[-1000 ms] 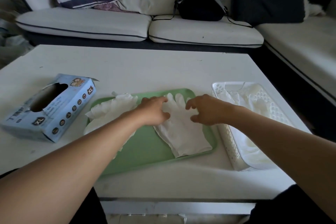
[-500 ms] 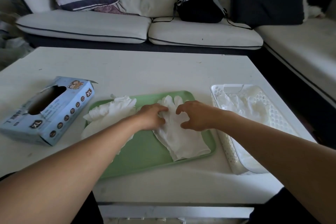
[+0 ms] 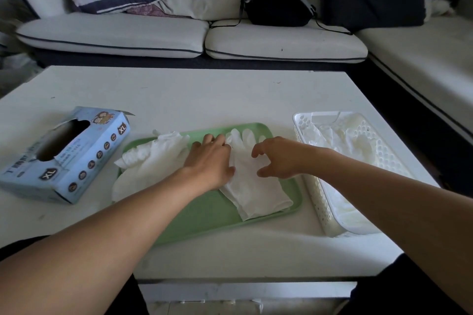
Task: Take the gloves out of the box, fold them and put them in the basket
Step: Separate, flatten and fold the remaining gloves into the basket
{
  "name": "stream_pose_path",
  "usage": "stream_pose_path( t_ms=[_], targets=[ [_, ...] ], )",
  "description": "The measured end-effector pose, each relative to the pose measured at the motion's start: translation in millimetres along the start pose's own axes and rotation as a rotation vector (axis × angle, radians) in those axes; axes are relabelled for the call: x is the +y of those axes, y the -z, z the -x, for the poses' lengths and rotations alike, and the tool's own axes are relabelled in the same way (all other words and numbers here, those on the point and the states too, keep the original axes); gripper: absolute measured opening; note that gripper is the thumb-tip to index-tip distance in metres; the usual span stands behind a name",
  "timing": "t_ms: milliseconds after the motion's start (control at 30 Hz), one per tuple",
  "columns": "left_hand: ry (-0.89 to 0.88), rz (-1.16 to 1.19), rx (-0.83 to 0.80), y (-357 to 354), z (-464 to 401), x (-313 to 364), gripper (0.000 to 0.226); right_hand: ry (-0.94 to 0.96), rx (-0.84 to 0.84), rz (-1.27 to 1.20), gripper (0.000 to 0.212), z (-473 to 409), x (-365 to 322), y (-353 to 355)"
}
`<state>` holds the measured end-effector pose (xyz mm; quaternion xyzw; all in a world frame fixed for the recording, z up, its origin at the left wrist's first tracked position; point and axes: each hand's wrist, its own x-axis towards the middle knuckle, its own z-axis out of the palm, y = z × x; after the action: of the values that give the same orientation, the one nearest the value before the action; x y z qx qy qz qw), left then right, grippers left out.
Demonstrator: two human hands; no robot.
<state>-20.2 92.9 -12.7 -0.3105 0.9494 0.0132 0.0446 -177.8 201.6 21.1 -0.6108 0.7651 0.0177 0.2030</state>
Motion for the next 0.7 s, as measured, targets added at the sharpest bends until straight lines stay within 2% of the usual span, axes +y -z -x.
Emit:
stream_pose_path(
  t_ms=[167,233,300,400,467,500,567,633,700],
  targets=[
    [0.067,0.041,-0.062,-1.9,-1.2,-2.8,0.050,-0.001,-0.048,0.033,0.059,2.5,-5.8,-0.4],
    [0.113,0.101,-0.145,-0.3,-1.1,-5.8,0.057,-0.003,-0.067,0.064,0.051,7.0,-11.4,2.9],
    [0.122,0.145,-0.210,3.2,-0.5,-7.1,0.067,-0.039,-0.154,0.096,0.041,11.3,-15.9,5.9],
    [0.060,0.087,-0.132,12.3,3.9,-1.5,0.066,-0.142,-0.322,0.104,0.042,16.2,-17.6,6.4],
    [-0.044,0.094,-0.055,17.9,10.1,9.2,0.061,-0.190,-0.364,0.046,0.045,19.1,-17.5,5.3],
    [-0.099,0.137,-0.072,20.8,14.4,15.4,0.055,-0.202,-0.374,-0.018,0.046,19.4,-17.5,4.5],
    [-0.154,0.216,-0.207,23.4,21.9,28.5,0.044,-0.220,-0.372,-0.200,0.039,20.6,-16.5,3.6],
    [-0.180,0.184,-0.331,20.4,27.8,37.8,0.042,-0.228,-0.354,-0.306,0.032,20.6,-12.7,-0.2],
    [-0.214,0.122,-0.366,14.2,30.0,39.6,0.041,-0.238,-0.330,-0.351,0.025,21.6,-9.2,-4.4]
  ],
)
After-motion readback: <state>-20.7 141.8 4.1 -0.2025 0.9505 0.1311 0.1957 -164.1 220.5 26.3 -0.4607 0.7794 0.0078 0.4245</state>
